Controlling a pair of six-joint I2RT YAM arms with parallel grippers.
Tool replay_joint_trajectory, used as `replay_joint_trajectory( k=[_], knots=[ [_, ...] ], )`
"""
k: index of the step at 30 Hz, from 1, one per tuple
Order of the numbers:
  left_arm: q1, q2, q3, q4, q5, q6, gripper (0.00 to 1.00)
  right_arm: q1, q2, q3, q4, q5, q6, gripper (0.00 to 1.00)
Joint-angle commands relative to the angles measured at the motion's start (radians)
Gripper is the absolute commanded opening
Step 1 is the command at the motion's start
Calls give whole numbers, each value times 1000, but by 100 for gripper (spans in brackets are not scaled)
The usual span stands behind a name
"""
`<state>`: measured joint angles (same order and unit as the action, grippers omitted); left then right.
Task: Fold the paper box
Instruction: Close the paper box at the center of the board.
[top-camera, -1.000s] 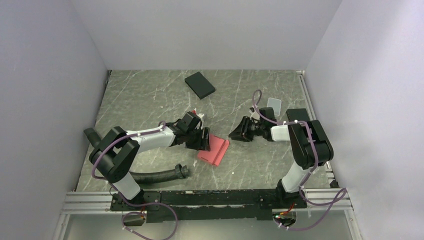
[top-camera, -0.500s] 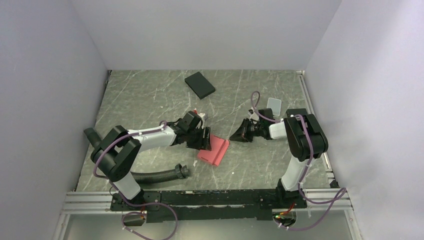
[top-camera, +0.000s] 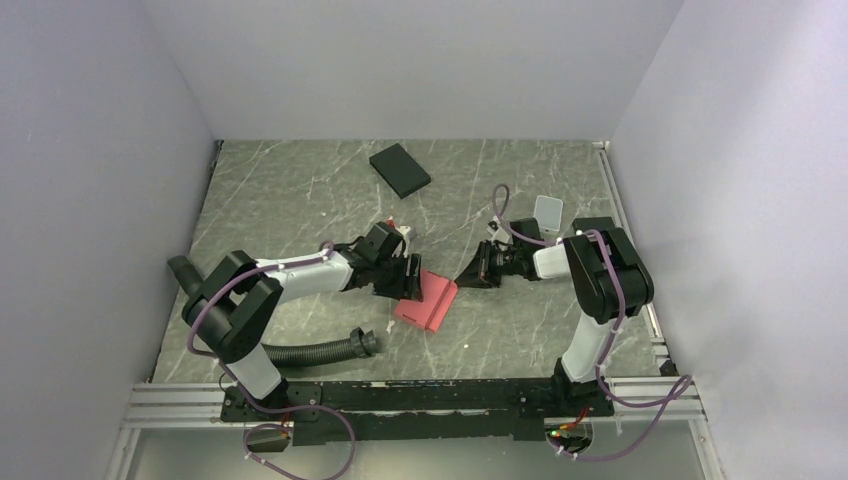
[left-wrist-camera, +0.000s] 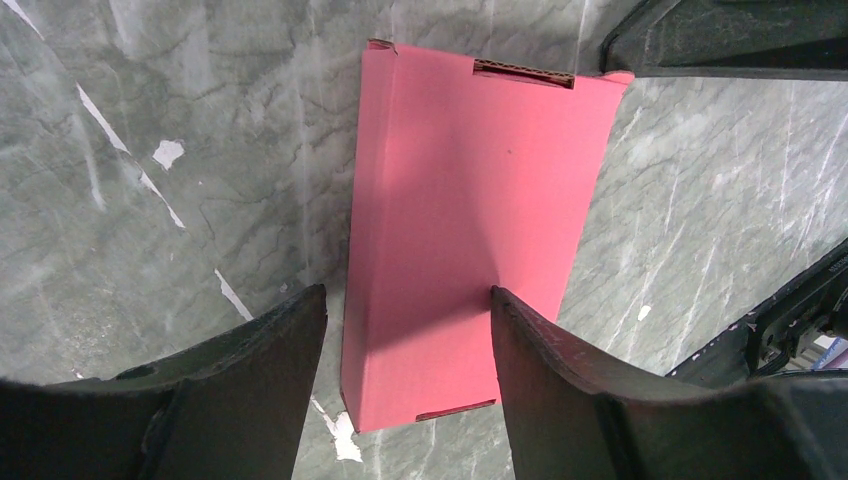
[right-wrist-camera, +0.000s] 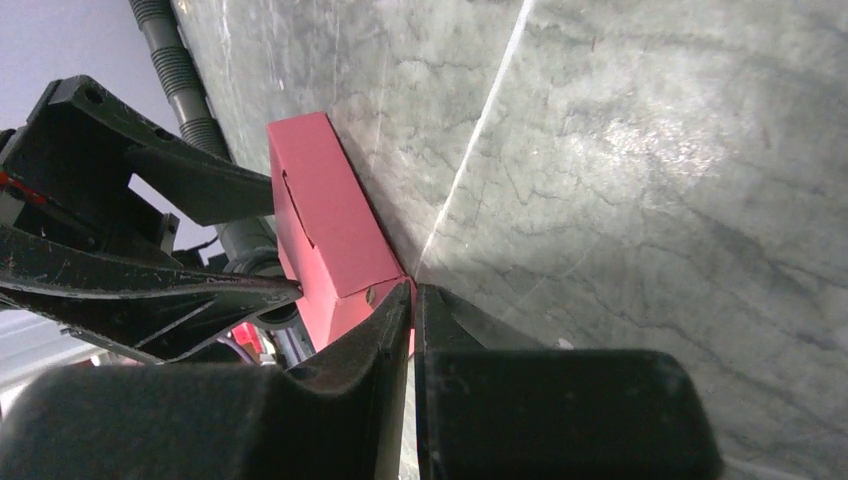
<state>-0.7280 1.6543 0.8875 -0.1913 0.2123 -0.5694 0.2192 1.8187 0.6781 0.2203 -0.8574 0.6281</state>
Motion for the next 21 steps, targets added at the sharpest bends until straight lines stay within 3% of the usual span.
replay_joint_trajectory(
  k=[1, 21],
  knots=[
    [-10, 52, 7, -64, -4, 20, 67, 5, -38, 27, -12, -24, -42, 10],
    [-73, 98, 107, -212, -112, 29, 67, 22, -60, 66, -131, 40, -125, 7]
  ],
)
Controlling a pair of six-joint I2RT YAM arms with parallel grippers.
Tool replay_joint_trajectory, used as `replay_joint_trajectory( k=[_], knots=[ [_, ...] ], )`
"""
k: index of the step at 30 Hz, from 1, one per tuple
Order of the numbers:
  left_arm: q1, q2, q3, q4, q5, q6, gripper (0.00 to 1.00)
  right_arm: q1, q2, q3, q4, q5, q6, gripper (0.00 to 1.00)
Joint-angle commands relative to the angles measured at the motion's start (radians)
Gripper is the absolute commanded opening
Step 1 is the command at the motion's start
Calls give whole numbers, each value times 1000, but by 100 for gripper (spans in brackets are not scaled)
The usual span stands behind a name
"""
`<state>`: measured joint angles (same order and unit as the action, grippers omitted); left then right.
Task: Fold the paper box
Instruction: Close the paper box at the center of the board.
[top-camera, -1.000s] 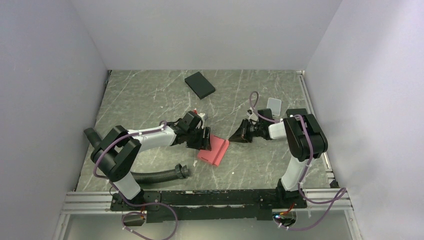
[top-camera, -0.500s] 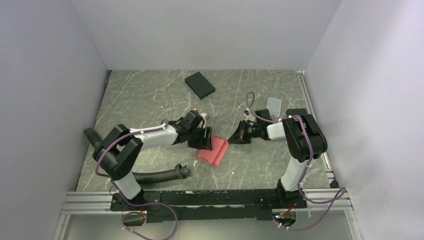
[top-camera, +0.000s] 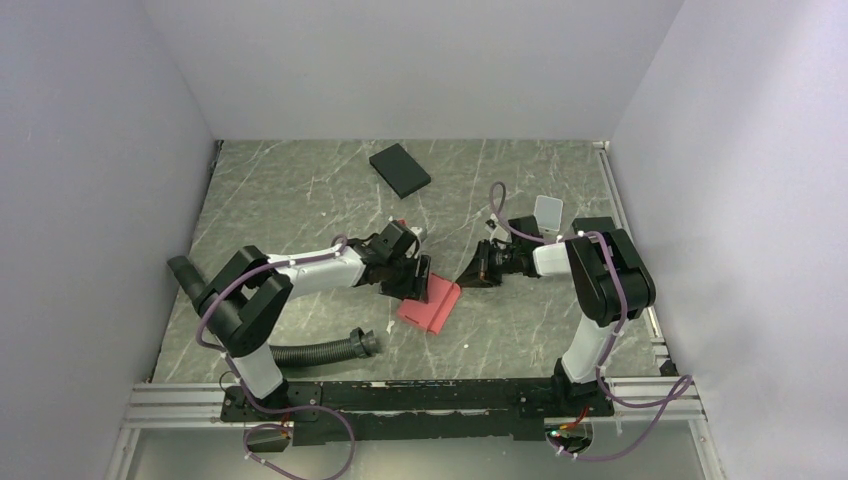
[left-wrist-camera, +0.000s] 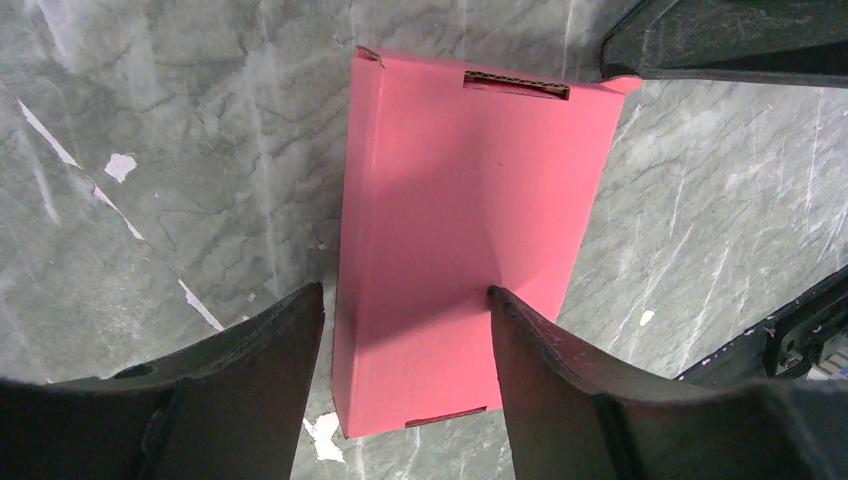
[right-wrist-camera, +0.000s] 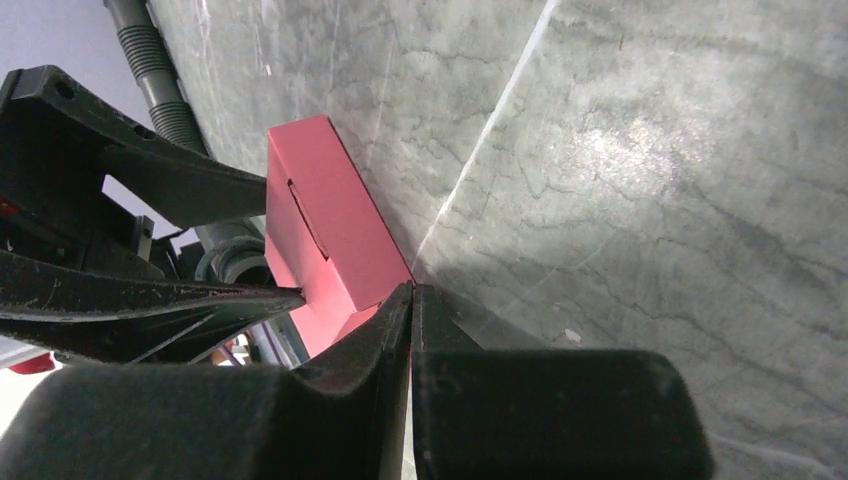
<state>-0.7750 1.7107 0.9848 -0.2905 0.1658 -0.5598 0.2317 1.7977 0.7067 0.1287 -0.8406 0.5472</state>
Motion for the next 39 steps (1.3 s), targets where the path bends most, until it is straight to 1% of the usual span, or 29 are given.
replay_joint_trajectory(
  k=[1, 11, 14, 22, 25, 31, 39],
  knots=[
    [-28, 42, 13, -116, -70, 17, 67, 11, -40, 41, -49, 26, -52, 7],
    [-37, 61, 30, -148, -99, 3, 67, 17, -98, 67, -124, 82, -125, 6],
    [-39, 61, 30, -151, -104, 2, 67, 17, -106, 69, -175, 87, -144, 6],
    [-39, 66, 31, -139, -98, 0, 67, 17, -99, 66, -200, 39, -154, 6],
    [-40, 64, 30, -138, -96, 1, 67, 16, -95, 69, -207, 20, -151, 7],
    [-41, 67, 33, -136, -89, 5, 67, 18, -79, 73, -219, 17, -154, 13],
    [-45, 54, 25, -126, -79, 13, 67, 17, -54, 81, -234, 31, -159, 13]
  ],
)
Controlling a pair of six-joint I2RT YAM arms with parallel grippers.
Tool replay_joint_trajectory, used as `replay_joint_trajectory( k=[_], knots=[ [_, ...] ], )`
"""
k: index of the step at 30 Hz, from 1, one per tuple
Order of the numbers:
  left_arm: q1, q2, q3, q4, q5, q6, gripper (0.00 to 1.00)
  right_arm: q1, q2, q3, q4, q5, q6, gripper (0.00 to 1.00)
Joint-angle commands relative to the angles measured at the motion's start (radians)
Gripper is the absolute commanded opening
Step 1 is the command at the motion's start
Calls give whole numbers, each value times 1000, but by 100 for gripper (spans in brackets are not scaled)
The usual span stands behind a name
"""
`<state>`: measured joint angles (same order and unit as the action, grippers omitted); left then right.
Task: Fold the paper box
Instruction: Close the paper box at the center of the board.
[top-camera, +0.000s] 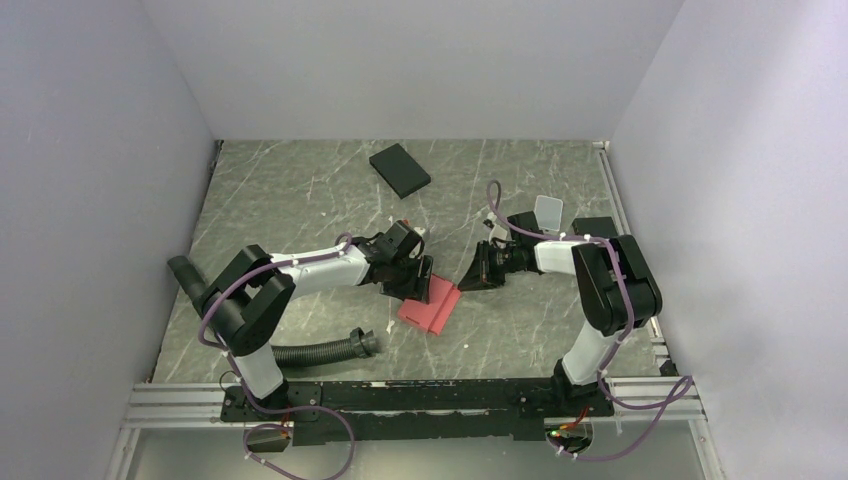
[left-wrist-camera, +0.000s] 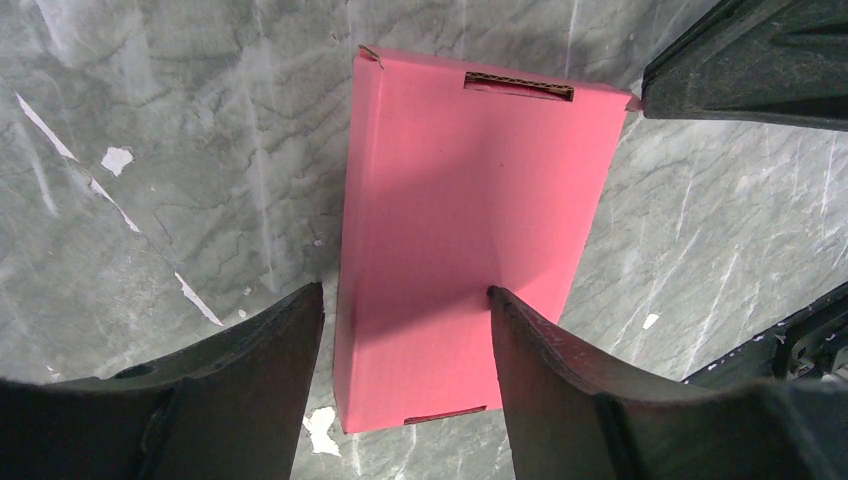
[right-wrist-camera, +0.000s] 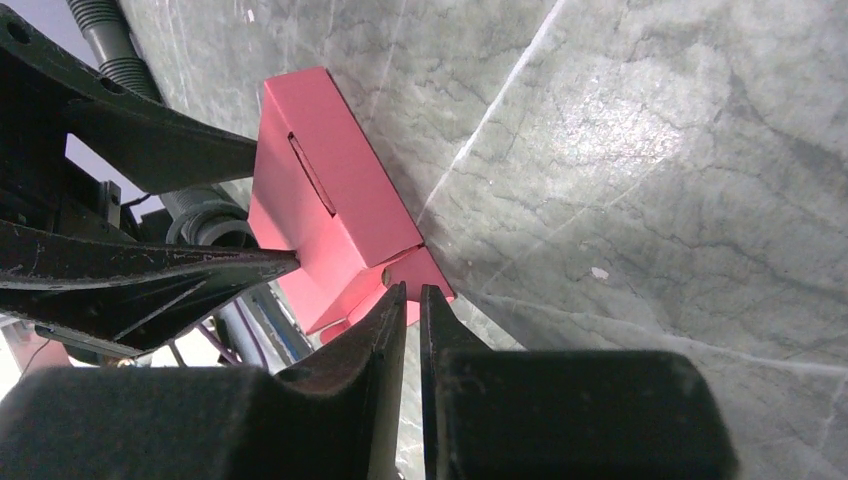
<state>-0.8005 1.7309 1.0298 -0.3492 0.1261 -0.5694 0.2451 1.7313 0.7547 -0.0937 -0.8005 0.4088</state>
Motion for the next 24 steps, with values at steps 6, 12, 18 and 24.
replay_joint_trajectory(
  k=[6, 12, 18, 24],
  knots=[
    [-30, 32, -4, -78, -44, 38, 67, 6, 18, 37, -15, -16, -26, 7],
    [-42, 52, 12, -87, -46, 43, 67, 9, 16, 38, -9, -7, -20, 6],
    [-55, 62, 19, -94, -40, 55, 66, 10, 20, 41, -14, 6, -26, 6],
    [-59, 68, 29, -105, -56, 56, 67, 13, 20, 50, -25, 8, -31, 6]
  ],
)
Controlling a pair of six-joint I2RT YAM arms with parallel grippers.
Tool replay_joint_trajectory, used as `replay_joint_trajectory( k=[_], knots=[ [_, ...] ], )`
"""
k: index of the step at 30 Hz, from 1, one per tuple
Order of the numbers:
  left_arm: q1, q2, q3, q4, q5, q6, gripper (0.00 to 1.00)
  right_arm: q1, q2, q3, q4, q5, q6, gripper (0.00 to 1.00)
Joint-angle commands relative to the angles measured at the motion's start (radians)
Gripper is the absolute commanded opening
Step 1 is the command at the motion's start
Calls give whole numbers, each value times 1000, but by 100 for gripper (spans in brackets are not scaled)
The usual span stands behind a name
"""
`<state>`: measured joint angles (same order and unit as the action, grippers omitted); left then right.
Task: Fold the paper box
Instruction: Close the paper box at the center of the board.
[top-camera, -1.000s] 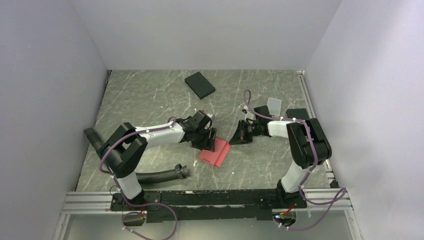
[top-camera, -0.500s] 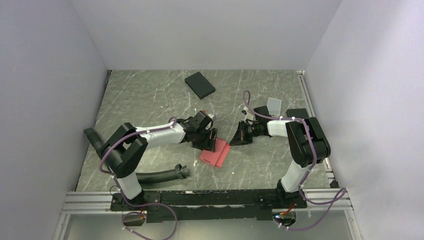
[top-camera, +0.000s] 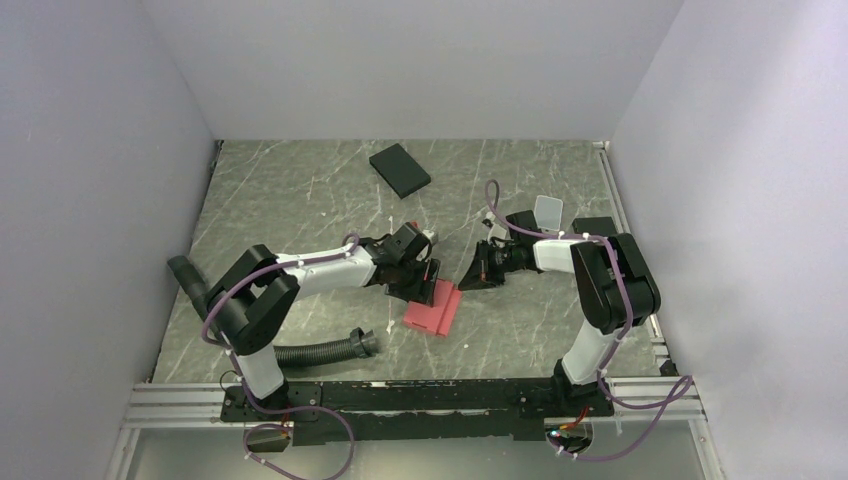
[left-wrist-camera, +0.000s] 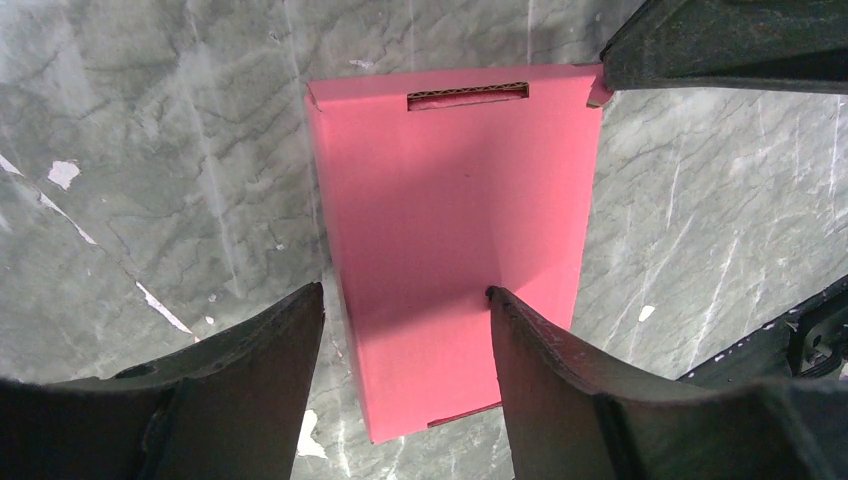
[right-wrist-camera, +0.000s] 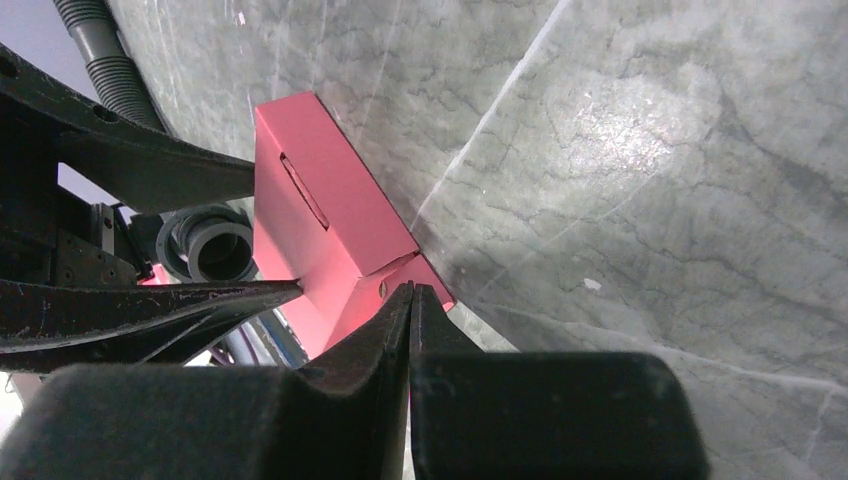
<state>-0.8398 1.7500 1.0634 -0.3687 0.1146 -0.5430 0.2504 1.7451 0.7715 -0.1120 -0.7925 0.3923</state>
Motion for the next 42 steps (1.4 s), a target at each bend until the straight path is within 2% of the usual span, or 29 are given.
replay_joint_trajectory(
  k=[1, 15, 30, 42],
  knots=[
    [-19, 49, -5, -87, -46, 28, 67, 5, 0, 34, -6, 0, -15, 7],
    [-18, 52, -16, -81, -51, 20, 67, -22, -32, 30, 5, -21, -17, 13],
    [-18, 52, -13, -79, -44, 23, 67, -36, 6, 28, 0, -61, 4, 16],
    [-19, 47, -21, -72, -43, 20, 67, -48, 9, 18, -26, -83, -10, 24]
  ],
)
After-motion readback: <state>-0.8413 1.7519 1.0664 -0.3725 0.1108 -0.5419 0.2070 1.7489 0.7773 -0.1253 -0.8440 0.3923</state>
